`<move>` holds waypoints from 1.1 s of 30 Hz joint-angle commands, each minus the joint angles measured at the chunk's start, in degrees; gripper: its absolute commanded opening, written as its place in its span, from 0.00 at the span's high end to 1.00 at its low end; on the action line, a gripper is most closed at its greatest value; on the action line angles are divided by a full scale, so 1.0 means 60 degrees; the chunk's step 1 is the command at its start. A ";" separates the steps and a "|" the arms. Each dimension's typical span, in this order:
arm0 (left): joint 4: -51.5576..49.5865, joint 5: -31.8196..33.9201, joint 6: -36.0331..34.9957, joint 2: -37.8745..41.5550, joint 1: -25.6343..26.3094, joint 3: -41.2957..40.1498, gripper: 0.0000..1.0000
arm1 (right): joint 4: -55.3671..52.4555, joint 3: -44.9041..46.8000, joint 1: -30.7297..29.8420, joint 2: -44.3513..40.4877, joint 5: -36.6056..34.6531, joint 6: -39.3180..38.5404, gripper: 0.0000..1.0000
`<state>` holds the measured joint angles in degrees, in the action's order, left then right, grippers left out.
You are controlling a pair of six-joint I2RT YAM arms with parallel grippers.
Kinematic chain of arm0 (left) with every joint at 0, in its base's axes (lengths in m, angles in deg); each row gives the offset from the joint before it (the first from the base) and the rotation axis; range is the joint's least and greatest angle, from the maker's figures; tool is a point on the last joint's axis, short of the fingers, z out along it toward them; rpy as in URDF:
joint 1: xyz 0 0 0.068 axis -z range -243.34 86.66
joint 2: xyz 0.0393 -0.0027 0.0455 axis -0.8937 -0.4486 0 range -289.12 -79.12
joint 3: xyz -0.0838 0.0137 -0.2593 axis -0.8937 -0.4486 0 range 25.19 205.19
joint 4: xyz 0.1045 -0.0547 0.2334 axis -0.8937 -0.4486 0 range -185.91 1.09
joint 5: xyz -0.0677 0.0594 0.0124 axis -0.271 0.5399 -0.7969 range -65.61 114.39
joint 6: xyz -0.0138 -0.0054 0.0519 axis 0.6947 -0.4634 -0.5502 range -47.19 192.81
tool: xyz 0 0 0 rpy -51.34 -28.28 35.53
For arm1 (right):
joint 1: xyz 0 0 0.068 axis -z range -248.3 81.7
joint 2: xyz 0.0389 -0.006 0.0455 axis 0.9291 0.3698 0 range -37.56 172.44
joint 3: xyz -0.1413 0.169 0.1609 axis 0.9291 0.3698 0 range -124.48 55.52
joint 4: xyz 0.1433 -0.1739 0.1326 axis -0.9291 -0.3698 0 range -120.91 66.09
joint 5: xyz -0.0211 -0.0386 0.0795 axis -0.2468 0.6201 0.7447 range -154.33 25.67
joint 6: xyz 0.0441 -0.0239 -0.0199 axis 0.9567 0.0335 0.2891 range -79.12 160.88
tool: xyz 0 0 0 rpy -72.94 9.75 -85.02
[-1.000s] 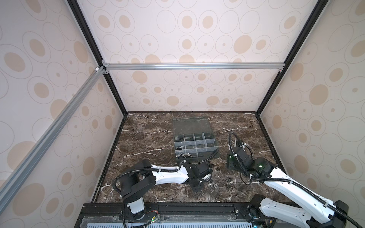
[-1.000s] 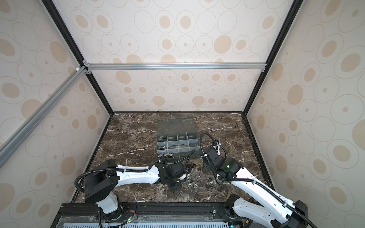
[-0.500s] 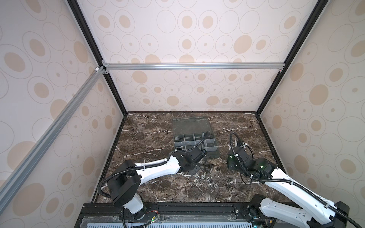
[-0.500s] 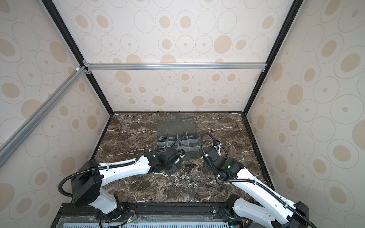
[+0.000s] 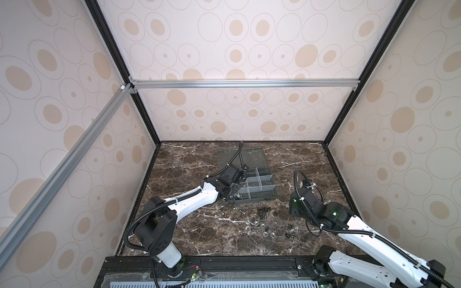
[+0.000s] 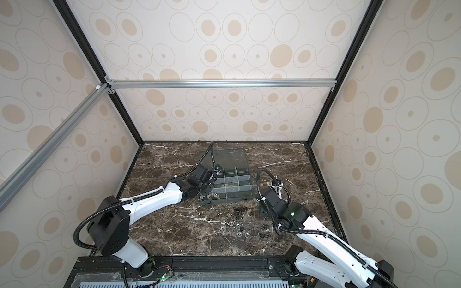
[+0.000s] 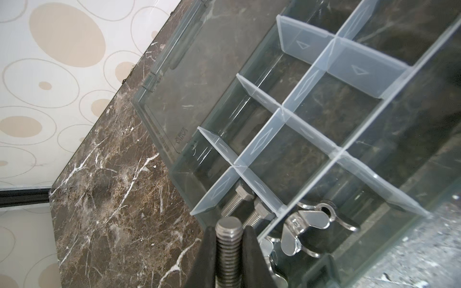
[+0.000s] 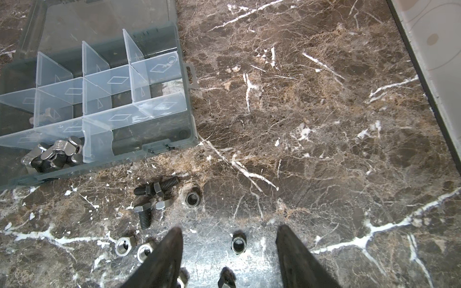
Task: Sort the screws and nuts into containers
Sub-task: Place the screw into the container.
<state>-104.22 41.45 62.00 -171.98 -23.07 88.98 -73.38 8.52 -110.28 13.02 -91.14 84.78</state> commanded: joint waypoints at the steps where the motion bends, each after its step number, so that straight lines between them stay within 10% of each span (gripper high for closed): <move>1: 0.0693 0.0102 -0.0643 -0.0177 -0.0330 0.0282 0.94 | -0.0425 0.0106 0.0055 -0.0201 -0.0131 0.0285 0.37; 15: 0.0948 -0.0441 -0.0766 -0.0784 -0.0692 0.0071 0.88 | -0.0550 0.0198 0.0063 -0.0359 -0.0161 0.0418 0.37; 33: 0.0933 -0.0688 -0.0205 -0.0261 -0.0778 -0.0256 0.51 | -0.0528 0.0133 0.0053 -0.0306 -0.0179 0.0391 0.37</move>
<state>-98.76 38.30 59.82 -176.26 -27.05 87.76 -75.31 9.26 -110.28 11.49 -91.20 86.09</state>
